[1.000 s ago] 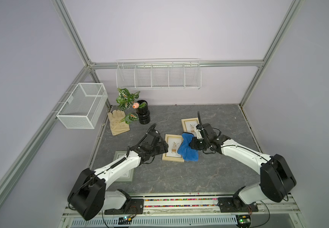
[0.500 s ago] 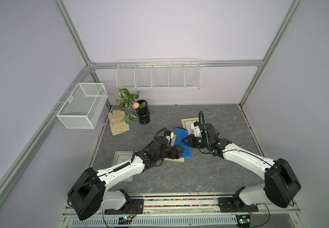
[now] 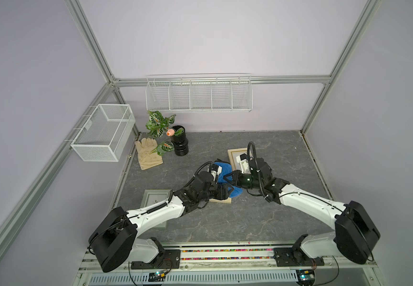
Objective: Wipe the picture frame with a cloth
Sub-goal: Adjust the cleaning item, then wipe the dirt from the picture frame.
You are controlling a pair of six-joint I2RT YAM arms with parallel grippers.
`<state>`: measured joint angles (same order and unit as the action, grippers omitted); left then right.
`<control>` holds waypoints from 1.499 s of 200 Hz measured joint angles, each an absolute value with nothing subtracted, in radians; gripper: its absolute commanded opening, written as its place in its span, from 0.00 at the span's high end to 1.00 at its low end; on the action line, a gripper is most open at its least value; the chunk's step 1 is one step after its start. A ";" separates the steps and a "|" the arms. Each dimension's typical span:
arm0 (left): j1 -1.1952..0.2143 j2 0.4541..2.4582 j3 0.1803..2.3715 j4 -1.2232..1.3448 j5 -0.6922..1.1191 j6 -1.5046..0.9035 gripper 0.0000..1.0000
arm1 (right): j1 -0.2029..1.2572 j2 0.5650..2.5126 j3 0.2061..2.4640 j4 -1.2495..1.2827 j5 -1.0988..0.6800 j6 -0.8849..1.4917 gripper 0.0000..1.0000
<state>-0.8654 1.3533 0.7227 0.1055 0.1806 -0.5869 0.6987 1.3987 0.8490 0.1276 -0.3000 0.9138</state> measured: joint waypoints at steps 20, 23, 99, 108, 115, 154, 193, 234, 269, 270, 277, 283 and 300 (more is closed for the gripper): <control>-0.865 1.343 0.719 0.093 0.160 -0.588 0.99 | 0.702 1.397 0.849 0.128 -0.278 0.915 0.80; -0.865 1.338 0.719 0.089 0.154 -0.598 1.00 | 0.702 1.396 0.849 0.124 -0.273 0.918 0.78; -0.752 1.179 0.714 -0.110 0.025 -0.588 1.00 | 0.713 1.303 0.896 -0.154 -0.141 0.817 0.16; -0.715 1.172 0.715 -0.152 0.000 -0.585 1.00 | 0.708 1.288 0.897 -0.199 -0.113 0.802 0.16; -0.691 1.170 0.720 -0.187 -0.022 -0.580 1.00 | 0.706 1.283 0.897 -0.228 -0.094 0.793 0.16; -0.641 1.178 0.763 -0.340 -0.090 -0.552 1.00 | 0.712 1.317 0.897 -0.340 -0.033 0.766 0.15; -0.636 1.244 0.829 -0.401 -0.135 -0.537 1.00 | 0.738 1.477 0.916 -0.401 -0.010 0.743 0.16; -0.636 1.299 0.845 -0.419 -0.141 -0.530 1.00 | 0.772 1.640 1.012 -0.426 -0.009 0.727 0.20; -0.636 1.341 0.849 -0.417 -0.129 -0.525 1.00 | 0.789 1.733 1.080 -0.422 -0.015 0.717 0.27; -0.636 1.342 0.849 -0.417 -0.128 -0.525 1.00 | 0.789 1.735 1.081 -0.422 -0.015 0.717 0.28; -0.636 1.356 0.855 -0.417 -0.123 -0.525 1.00 | 0.790 1.750 1.089 -0.421 -0.015 0.714 0.30; -0.636 1.367 0.862 -0.416 -0.119 -0.525 1.00 | 0.790 1.764 1.094 -0.422 -0.014 0.712 0.32; -0.636 1.407 0.881 -0.391 -0.097 -0.525 1.00 | 0.790 1.791 1.098 -0.422 -0.007 0.703 0.36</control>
<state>-0.6361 1.4075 0.8814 -0.3912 -0.0975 -0.5255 0.7902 1.7908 1.0981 -0.4225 -0.0067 0.7033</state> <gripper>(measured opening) 0.113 0.662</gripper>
